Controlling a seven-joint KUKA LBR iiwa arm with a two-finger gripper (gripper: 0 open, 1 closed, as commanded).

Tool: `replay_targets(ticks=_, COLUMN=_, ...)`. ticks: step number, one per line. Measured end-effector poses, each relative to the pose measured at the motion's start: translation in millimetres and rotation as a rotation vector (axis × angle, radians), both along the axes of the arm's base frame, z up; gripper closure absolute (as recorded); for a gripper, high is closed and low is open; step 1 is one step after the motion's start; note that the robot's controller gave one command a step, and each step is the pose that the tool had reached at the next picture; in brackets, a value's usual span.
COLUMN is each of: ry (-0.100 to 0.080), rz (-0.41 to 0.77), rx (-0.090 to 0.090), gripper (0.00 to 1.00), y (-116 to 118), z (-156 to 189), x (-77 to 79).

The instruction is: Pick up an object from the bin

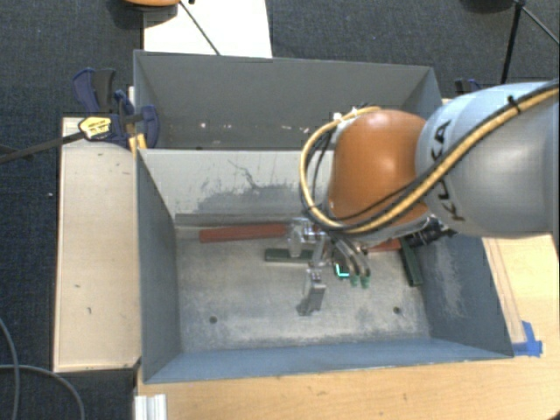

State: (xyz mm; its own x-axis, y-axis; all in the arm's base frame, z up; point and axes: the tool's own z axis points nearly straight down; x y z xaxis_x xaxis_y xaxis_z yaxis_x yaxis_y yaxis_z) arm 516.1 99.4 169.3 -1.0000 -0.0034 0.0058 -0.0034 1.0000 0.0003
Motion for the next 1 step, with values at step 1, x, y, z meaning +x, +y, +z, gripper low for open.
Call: replay_targets(ticks=1, ry=-0.007, rz=-0.003, rx=0.001, gripper=0.00, y=-0.5, z=3.4, x=1.9)
